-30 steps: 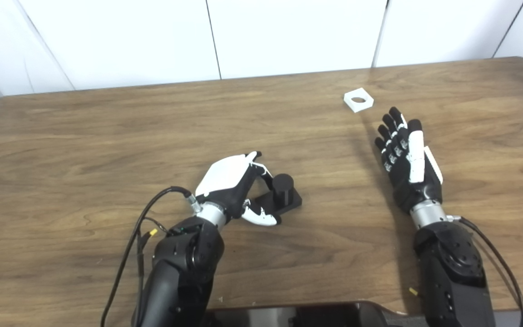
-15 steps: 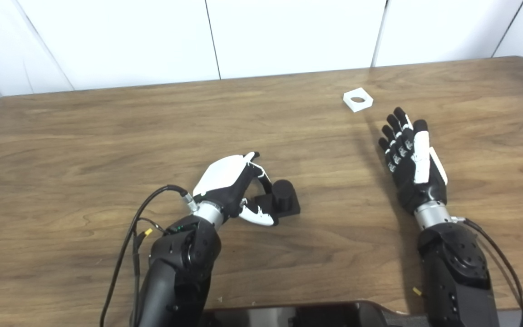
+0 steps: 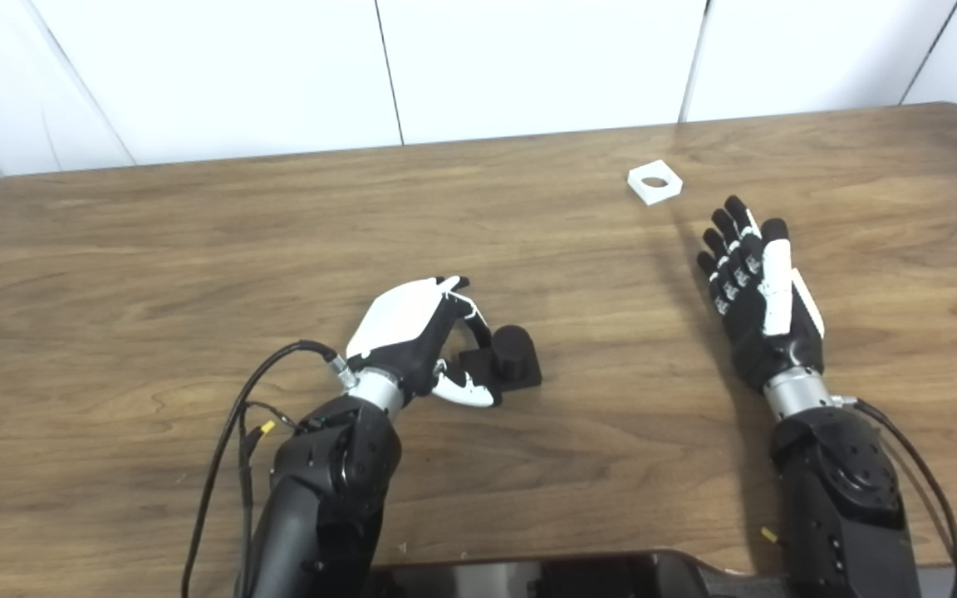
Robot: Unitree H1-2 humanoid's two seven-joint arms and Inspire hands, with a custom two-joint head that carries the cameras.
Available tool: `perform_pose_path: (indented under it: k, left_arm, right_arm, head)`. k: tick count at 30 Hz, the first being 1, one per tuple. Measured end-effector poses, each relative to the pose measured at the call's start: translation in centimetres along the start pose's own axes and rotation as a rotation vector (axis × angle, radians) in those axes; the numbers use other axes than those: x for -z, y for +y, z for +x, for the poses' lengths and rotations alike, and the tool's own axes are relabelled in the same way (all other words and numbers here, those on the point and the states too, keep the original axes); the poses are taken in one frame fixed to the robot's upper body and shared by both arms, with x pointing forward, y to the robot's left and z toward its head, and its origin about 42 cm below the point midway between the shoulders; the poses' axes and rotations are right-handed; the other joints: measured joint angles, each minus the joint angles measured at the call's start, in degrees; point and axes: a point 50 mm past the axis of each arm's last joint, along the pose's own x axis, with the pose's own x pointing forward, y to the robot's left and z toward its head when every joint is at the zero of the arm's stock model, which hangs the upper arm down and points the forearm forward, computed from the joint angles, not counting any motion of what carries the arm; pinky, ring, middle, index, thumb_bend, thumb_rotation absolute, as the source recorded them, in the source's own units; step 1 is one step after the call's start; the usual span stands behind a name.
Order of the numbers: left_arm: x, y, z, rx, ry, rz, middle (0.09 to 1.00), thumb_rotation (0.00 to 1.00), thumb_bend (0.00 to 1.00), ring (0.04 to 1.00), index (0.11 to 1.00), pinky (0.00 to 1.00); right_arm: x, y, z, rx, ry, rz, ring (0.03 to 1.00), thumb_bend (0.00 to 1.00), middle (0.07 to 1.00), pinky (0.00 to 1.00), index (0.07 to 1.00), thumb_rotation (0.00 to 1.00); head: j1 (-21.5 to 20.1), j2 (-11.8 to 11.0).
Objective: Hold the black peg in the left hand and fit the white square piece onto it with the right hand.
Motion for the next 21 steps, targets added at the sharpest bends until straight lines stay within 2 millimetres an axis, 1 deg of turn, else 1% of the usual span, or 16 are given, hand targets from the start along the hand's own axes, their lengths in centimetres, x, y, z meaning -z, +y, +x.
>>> perform_pose_path:
  k: [2, 4, 5, 8, 13, 17, 21]
  left_arm:
    - [0.1, -0.1, -0.1, -0.007, 0.002, -0.003, 0.965, 0.05, 0.52, 1.0, 0.483, 1.0]
    - [0.1, -0.1, -0.1, -0.01, 0.003, -0.006, 0.966, 0.05, 0.52, 1.0, 0.483, 1.0]
    - [0.1, -0.1, -0.1, -0.011, 0.003, -0.007, 0.966, 0.05, 0.52, 1.0, 0.483, 1.0]
    - [0.3, -0.1, -0.1, -0.016, 0.006, -0.011, 0.969, 0.05, 0.52, 1.0, 0.483, 1.0]
    - [0.4, -0.1, -0.1, -0.018, 0.007, -0.018, 0.969, 0.05, 0.52, 1.0, 0.484, 1.0]
    - [0.4, -0.1, -0.1, -0.016, 0.008, -0.02, 0.97, 0.05, 0.52, 1.0, 0.484, 1.0]
    - [0.6, -0.1, -0.2, -0.017, 0.013, -0.024, 0.971, 0.05, 0.52, 1.0, 0.483, 1.0]
  right_arm:
    - [-0.4, 0.2, -0.1, -0.003, 0.009, 0.003, 1.0, 0.61, 1.0, 1.0, 1.0, 0.9]
    - [-0.7, 0.4, -0.1, -0.008, 0.028, 0.003, 1.0, 0.63, 1.0, 1.0, 1.0, 0.86]
    - [-0.8, 0.5, 0.0, -0.013, 0.039, 0.002, 1.0, 0.63, 1.0, 1.0, 1.0, 0.85]
    - [-1.4, 1.0, 0.5, -0.032, 0.061, -0.006, 1.0, 0.63, 1.0, 1.0, 1.0, 0.86]
    - [-3.2, 2.1, 2.8, -0.07, 0.054, -0.018, 1.0, 0.67, 1.0, 1.0, 1.0, 0.86]
    - [-5.4, 3.4, 5.1, -0.109, 0.02, -0.04, 1.0, 0.67, 1.0, 1.0, 1.0, 0.87]
    - [-7.3, 3.9, 6.8, -0.134, -0.002, -0.069, 1.0, 0.66, 1.0, 1.0, 1.0, 0.85]
  head:
    - [-0.2, -0.1]
    - [-0.4, -0.2]
    - [-0.4, -0.2]
    - [-0.2, -0.4]
    - [-0.1, -0.4]
    - [-0.2, -0.4]
    - [-0.1, -0.4]
